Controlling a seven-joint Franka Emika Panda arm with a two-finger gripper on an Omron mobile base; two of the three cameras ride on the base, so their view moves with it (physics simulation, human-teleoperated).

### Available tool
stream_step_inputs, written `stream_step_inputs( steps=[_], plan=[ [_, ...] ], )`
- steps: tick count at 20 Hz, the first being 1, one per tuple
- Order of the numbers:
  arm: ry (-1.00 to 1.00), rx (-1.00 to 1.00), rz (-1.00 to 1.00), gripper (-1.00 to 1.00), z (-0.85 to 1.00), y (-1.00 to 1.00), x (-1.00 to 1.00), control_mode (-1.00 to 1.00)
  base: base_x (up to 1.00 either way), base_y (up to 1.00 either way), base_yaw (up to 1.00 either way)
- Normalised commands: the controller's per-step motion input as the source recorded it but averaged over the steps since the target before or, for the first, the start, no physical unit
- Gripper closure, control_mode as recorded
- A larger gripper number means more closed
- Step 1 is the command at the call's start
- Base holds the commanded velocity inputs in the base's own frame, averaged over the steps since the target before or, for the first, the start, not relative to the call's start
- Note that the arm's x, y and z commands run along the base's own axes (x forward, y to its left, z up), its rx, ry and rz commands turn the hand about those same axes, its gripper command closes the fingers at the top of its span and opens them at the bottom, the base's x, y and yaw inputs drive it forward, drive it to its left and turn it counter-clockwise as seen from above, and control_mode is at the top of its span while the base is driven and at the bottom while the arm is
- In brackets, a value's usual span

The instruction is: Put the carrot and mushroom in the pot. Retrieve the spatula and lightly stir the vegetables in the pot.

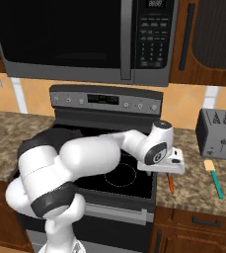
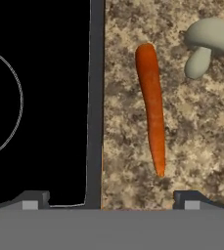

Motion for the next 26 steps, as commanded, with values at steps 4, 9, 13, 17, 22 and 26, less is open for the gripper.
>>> stream_step_inputs(
  steps=[4,9,13,17,22,26],
  plan=[
    [0.00,0.03,0.08,-1.00,-0.07,-0.25,0.26,-1.00,0.00,0.00,0.00],
    [0.00,0.01,0.03,-1.00,-0.09,-0.17,0.17,-1.00,0.00,0.00,0.00],
    [0.00,0.00,0.00,-1.00,-0.13,-0.01,0.11,-1.00,0.00,0.00,0.00],
    [0.00,0.00,0.00,-1.00,-0.16,-0.11,0.32,-1.00,0.00,0.00,0.00],
    [0.00,0.01,0.00,-1.00,-0.25,-0.19,0.22,-1.00,0.00,0.00,0.00],
    [0.00,0.01,0.00,-1.00,-0.11,-0.24,0.24,-1.00,0.00,0.00,0.00]
  ],
)
